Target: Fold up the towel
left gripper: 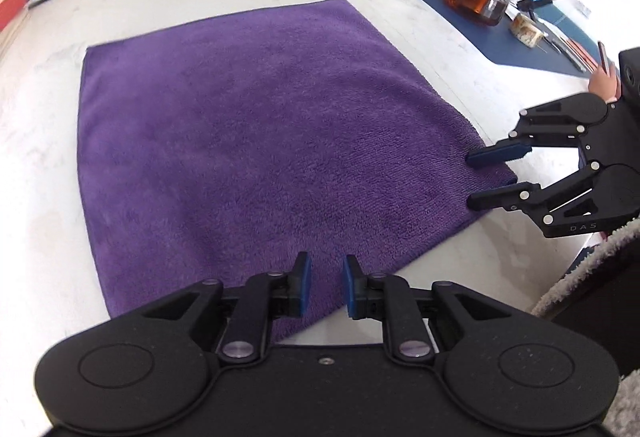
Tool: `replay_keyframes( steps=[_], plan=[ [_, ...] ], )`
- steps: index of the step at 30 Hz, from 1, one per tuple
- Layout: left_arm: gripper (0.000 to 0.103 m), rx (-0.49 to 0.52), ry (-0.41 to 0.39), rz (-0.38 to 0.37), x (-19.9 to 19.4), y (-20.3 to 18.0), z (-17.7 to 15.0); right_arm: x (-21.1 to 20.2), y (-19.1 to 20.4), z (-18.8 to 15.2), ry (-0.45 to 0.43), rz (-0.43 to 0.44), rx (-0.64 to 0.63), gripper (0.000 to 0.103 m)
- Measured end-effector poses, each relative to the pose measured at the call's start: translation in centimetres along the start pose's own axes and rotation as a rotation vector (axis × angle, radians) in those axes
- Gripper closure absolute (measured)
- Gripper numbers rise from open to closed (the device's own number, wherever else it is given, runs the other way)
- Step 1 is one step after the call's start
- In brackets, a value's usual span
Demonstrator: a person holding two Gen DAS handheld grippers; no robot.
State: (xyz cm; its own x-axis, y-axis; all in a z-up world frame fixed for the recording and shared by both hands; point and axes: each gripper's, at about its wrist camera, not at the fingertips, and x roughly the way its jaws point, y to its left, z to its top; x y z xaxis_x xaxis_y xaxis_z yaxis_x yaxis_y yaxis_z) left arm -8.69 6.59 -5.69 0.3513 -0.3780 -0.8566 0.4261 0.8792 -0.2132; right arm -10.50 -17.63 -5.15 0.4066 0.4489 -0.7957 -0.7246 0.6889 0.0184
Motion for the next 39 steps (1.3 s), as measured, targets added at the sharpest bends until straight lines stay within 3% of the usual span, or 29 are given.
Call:
replay_keyframes(
  steps=[6, 11, 13, 15, 20, 24, 31, 39],
  plan=[
    [0.088, -0.043, 0.007, -0.003, -1.1, -0.2, -1.4, -1.3, -0.8, -1.0, 0.027, 0.042, 0.058, 0.066],
    [0.088, -0.072, 0.017, 0.048, -2.8, -0.5, -2.7, -1.7, -1.5, -1.1, 0.051, 0.077, 0.128, 0.065],
    [0.087, -0.118, 0.000, 0.074, -3.6, -0.1, -3.2, -2.1, -1.9, -0.7, 0.043, 0.092, 0.171, 0.065],
    [0.087, -0.176, -0.016, 0.099, -4.4, 0.7, -3.6, -2.5, -2.2, -0.4, 0.034, 0.080, 0.194, 0.058],
    [0.086, -0.296, -0.043, 0.172, -5.8, 2.9, -4.3, -3.1, -3.1, -0.4, 0.040, 0.070, 0.291, 0.051],
    [0.080, -0.364, -0.063, 0.206, -6.3, 4.1, -4.0, -3.1, -3.8, -0.9, 0.062, 0.053, 0.372, 0.047],
    [0.078, -0.417, -0.041, 0.212, -6.1, 5.5, -3.6, -3.0, -5.1, -1.6, 0.065, 0.034, 0.507, 0.043],
    [0.077, -0.455, -0.015, 0.212, -5.4, 6.1, -3.6, -2.1, -5.3, -1.5, 0.089, 0.036, 0.556, 0.039]
  ],
)
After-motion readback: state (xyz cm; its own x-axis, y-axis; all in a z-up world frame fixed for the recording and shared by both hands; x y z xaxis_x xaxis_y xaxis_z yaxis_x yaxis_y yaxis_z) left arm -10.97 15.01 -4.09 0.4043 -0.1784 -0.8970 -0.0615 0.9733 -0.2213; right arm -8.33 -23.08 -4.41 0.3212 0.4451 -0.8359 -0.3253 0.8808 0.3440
